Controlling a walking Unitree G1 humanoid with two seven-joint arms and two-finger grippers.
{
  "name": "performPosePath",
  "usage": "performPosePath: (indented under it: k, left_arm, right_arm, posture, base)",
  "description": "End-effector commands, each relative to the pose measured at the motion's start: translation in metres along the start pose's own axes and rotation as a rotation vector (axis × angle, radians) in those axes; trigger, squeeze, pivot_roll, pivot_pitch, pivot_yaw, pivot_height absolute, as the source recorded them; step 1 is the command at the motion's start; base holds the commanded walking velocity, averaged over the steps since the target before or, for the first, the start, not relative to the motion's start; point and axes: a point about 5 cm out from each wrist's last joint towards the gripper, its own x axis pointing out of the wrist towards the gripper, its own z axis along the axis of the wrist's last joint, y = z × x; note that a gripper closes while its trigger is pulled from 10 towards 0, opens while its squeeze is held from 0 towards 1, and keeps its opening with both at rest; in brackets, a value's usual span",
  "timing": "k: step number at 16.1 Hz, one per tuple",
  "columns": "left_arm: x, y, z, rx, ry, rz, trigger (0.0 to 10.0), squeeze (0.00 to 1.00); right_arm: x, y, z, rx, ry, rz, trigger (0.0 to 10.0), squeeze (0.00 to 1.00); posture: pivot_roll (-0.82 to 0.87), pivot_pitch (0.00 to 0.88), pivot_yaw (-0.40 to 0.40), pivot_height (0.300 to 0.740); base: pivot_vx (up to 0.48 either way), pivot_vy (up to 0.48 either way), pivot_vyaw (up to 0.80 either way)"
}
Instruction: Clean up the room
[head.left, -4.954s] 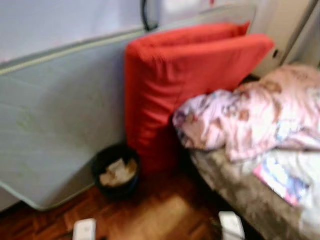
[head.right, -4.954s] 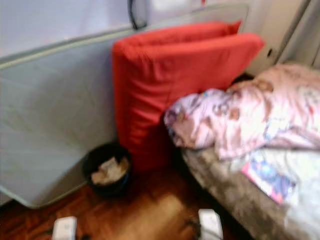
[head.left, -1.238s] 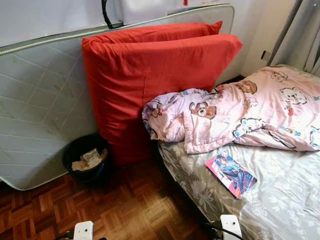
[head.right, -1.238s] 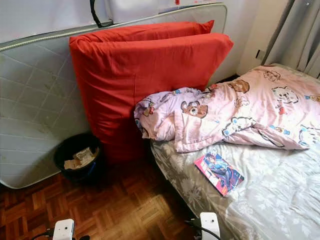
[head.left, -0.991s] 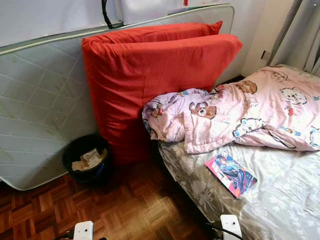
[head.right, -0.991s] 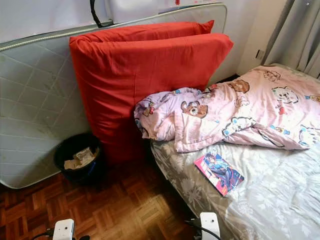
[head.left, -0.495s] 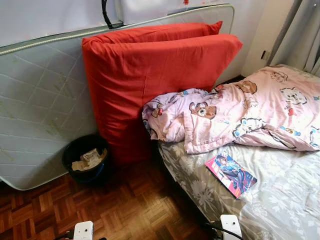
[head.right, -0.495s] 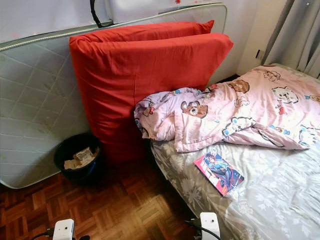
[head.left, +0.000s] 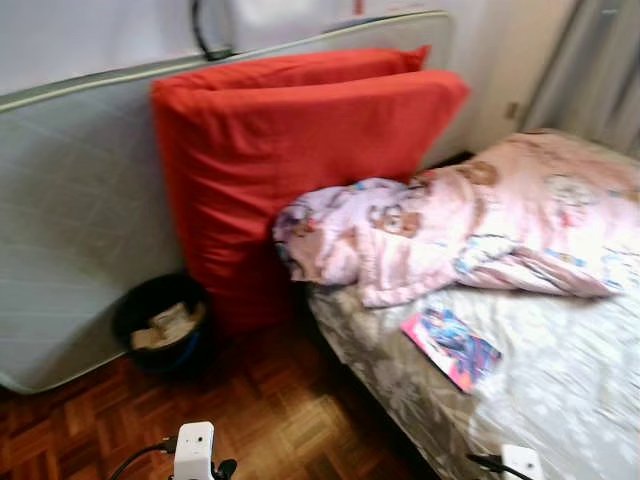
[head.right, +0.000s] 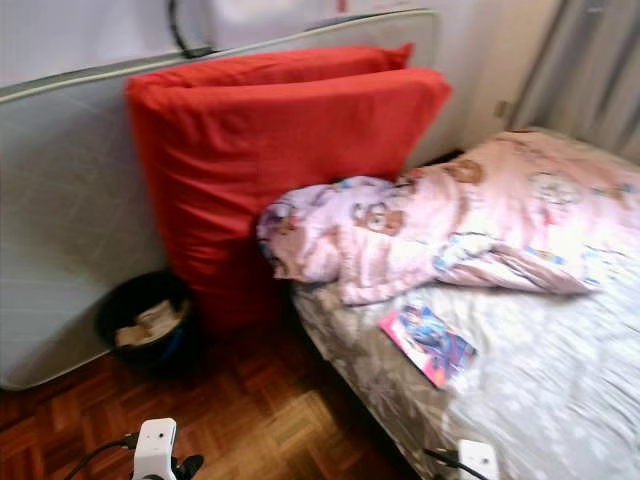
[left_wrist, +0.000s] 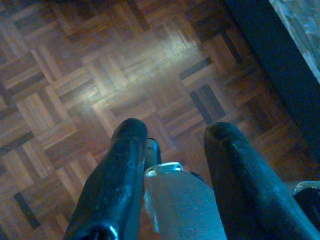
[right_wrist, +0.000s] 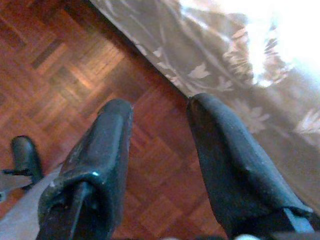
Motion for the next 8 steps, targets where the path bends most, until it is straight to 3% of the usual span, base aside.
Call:
performPosePath:
  k: [1,4,8]
  left_arm:
    - [-0.0011,0.0024,-0.0052,0.02,0.03,0.004,10.0,0.0]
    - [-0.0008,0.0022,-0.0042,0.03,0.032,0.005,10.0,0.0]
    - [-0.001,0.0036,-0.0045,0.026,0.029,0.025,10.0,0.0]
  right_arm:
    - [0.0026,0.0107,0.0029,0.011,0.0,0.026,10.0,0.0]
    - [0.0033,0.0151,0.0035,0.022,-0.004,0.041,10.0,0.0]
    - [0.0012,0.0056,0.0024,0.039,-0.013,0.032,10.0,0.0]
  posture:
    - [-0.06,0.0,-0.014,0.74]
    - [-0.06,0.0,-0.018,0.74]
    - [-0.05,0.0,-0.025,0.74]
  base:
    - [0.0,0.0,0.0]
    - [0.0,0.0,0.0]
    - [0.0,0.0,0.0]
